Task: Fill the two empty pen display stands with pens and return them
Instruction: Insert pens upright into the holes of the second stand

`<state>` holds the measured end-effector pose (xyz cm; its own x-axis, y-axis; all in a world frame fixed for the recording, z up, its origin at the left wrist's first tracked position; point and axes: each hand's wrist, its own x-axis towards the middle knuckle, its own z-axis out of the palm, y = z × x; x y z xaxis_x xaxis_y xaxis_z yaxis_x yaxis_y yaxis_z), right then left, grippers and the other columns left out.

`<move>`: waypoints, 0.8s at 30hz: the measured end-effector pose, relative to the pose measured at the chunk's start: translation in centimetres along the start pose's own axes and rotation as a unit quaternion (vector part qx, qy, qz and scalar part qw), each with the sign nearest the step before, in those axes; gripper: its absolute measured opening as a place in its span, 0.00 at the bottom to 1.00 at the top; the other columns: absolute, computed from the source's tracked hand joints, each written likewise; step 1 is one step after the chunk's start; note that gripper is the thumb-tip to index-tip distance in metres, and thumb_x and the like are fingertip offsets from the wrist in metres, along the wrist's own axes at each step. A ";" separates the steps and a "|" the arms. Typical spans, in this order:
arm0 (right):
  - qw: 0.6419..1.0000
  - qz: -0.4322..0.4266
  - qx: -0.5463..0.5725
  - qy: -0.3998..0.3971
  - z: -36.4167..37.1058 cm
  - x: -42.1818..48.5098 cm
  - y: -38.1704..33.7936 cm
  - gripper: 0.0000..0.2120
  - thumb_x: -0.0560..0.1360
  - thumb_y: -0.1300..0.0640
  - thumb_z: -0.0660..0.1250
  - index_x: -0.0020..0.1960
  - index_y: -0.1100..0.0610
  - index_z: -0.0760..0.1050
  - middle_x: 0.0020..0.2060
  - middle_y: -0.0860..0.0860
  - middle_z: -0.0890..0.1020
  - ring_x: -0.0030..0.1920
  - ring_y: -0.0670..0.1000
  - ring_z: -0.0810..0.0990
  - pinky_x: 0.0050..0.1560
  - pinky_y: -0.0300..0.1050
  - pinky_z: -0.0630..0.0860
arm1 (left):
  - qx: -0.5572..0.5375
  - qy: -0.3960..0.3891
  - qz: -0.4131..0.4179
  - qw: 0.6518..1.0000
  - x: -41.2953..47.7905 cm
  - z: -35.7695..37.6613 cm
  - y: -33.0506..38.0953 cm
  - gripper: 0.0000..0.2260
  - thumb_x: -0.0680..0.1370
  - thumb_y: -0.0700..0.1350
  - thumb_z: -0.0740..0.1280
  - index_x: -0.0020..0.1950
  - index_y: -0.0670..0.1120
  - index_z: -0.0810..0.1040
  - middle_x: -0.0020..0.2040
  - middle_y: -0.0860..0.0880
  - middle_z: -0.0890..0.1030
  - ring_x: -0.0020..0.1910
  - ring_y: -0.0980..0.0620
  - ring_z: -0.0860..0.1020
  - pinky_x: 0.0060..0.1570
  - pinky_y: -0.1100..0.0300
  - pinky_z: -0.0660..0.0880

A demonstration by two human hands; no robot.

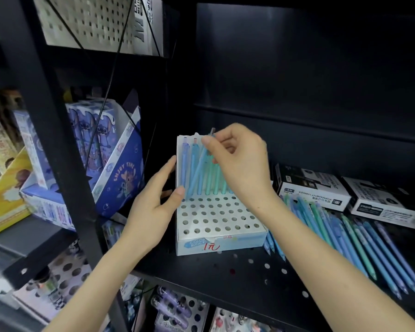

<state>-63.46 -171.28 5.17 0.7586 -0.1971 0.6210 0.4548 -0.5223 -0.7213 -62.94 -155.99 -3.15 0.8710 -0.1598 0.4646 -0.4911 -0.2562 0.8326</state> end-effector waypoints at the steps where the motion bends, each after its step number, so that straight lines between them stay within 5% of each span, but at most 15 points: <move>1: 1.000 -0.001 -0.007 0.000 0.3 0.1 0.0 0.08 0.73 0.51 0.70 0.38 0.53 0.74 0.34 0.47 0.81 0.35 0.46 0.80 0.41 0.46 0.79 | -0.004 -0.004 0.003 1.000 0.0 0.0 -0.1 0.25 0.79 0.44 0.61 0.74 0.59 0.59 0.69 0.66 0.66 0.65 0.72 0.64 0.55 0.80 0.63; 4: 1.000 -0.005 -0.011 0.005 0.9 0.6 0.0 0.08 0.73 0.52 0.70 0.39 0.55 0.75 0.34 0.47 0.81 0.35 0.45 0.80 0.41 0.46 0.79 | -0.018 -0.010 0.011 1.000 0.1 0.0 -0.2 0.26 0.79 0.43 0.62 0.74 0.60 0.59 0.68 0.69 0.65 0.67 0.71 0.63 0.57 0.78 0.63; 9: 0.999 -0.001 -0.034 -0.036 1.8 0.6 0.3 0.09 0.73 0.52 0.69 0.40 0.57 0.77 0.34 0.47 0.81 0.35 0.45 0.79 0.42 0.44 0.78 | -0.060 -0.039 0.007 0.997 0.1 0.2 -0.6 0.29 0.75 0.50 0.62 0.75 0.61 0.56 0.71 0.65 0.64 0.69 0.66 0.63 0.67 0.58 0.64; 15: 0.997 0.024 -0.030 -0.062 2.1 0.0 1.1 0.05 0.73 0.55 0.69 0.44 0.56 0.76 0.35 0.45 0.79 0.37 0.45 0.79 0.44 0.44 0.79 | -0.095 -0.039 0.011 0.995 -0.3 0.6 -1.2 0.30 0.74 0.56 0.63 0.74 0.63 0.56 0.73 0.62 0.63 0.71 0.60 0.63 0.70 0.48 0.62; 24: 0.988 0.008 -0.102 -0.113 3.2 -0.8 0.7 0.06 0.74 0.56 0.68 0.50 0.57 0.78 0.39 0.43 0.77 0.40 0.43 0.76 0.48 0.41 0.76 | -0.124 -0.041 0.010 0.991 -0.3 0.6 -1.5 0.31 0.73 0.58 0.63 0.75 0.61 0.56 0.73 0.63 0.62 0.72 0.60 0.61 0.71 0.45 0.60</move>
<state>-62.25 -168.89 3.17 0.8602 -0.0282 0.5092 0.3564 -0.6810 -0.6397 -62.44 -156.18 -4.69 0.8522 -0.2424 0.4637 -0.4806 -0.0120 0.8769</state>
